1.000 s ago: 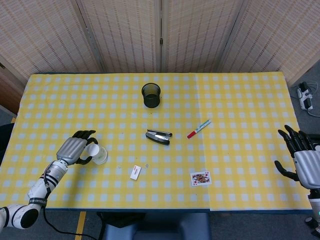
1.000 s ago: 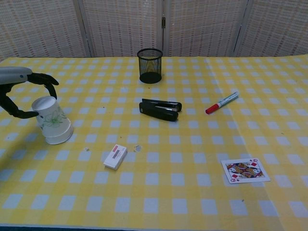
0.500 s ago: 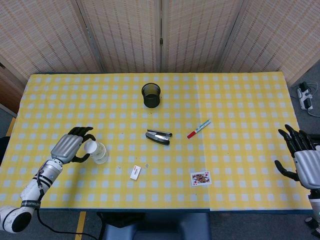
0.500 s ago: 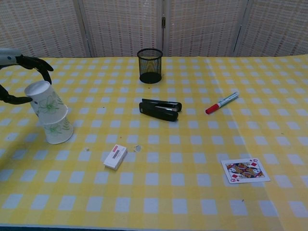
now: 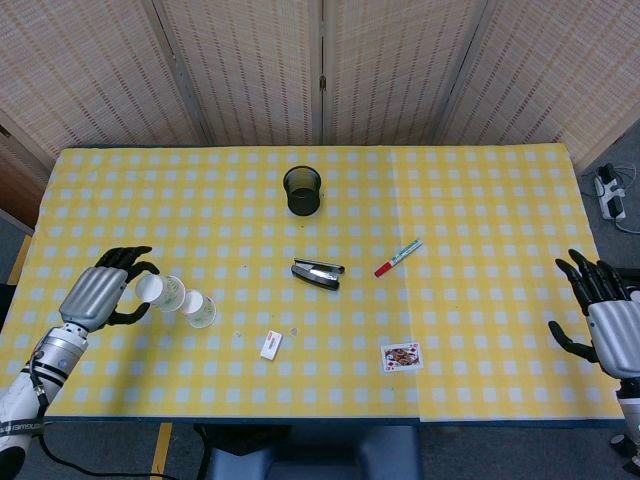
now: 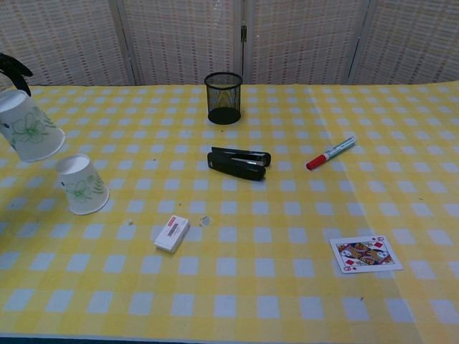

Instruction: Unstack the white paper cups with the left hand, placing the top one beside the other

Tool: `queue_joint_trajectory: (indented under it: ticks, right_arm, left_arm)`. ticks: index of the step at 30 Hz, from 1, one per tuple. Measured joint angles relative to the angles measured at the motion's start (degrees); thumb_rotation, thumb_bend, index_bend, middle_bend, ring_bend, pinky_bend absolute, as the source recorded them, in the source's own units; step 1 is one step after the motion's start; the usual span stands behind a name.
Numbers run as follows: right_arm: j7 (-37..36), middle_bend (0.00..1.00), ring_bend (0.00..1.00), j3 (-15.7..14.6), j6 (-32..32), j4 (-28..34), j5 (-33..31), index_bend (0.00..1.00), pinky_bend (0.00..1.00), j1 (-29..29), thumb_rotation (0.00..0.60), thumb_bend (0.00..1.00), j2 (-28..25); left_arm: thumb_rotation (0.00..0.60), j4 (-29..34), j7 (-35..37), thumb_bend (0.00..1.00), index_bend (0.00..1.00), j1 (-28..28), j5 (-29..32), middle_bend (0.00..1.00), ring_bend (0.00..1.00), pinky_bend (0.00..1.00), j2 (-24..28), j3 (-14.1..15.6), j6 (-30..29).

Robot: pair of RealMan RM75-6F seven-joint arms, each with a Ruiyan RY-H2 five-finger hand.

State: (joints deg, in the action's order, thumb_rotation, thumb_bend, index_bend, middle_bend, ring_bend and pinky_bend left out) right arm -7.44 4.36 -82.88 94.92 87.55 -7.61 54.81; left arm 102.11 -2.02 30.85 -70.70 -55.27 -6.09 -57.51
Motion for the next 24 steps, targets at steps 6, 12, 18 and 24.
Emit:
queue_joint_trajectory:
  ticks: [6,12,18,24]
  right_arm:
    - [-0.11,0.03,0.08,-0.09,0.12,-0.15,0.18,0.06,0.06,-0.07,0.6,0.36,0.22]
    - [0.0,0.03,0.08,-0.07,-0.04,0.02,0.27,0.06,0.06,-0.04,0.6,0.36,0.18]
    - [0.33,0.03,0.08,-0.16,-0.07,0.35,0.37,0.06,0.06,0.0,0.6,0.36,0.13]
    - [0.63,0.03,0.08,-0.21,-0.1,0.63,0.21,0.06,0.06,0.13,0.6,0.36,0.1]
  left_arm:
    - [0.6,-3.03,-1.36,0.41,0.39,-0.87,1.53,0.14,0.12,0.12,-1.56,1.4,0.64]
    - [0.6,-7.44,-2.45,0.41,0.39,-1.17,3.15,0.14,0.12,0.12,-5.24,2.34,2.0]
    - [0.6,-12.31,-2.83,0.41,0.38,-1.03,3.62,0.14,0.12,0.12,-9.55,2.6,2.92]
    - [0.6,-16.17,-2.16,0.41,0.38,-0.45,3.63,0.14,0.12,0.12,-13.3,2.27,4.1]
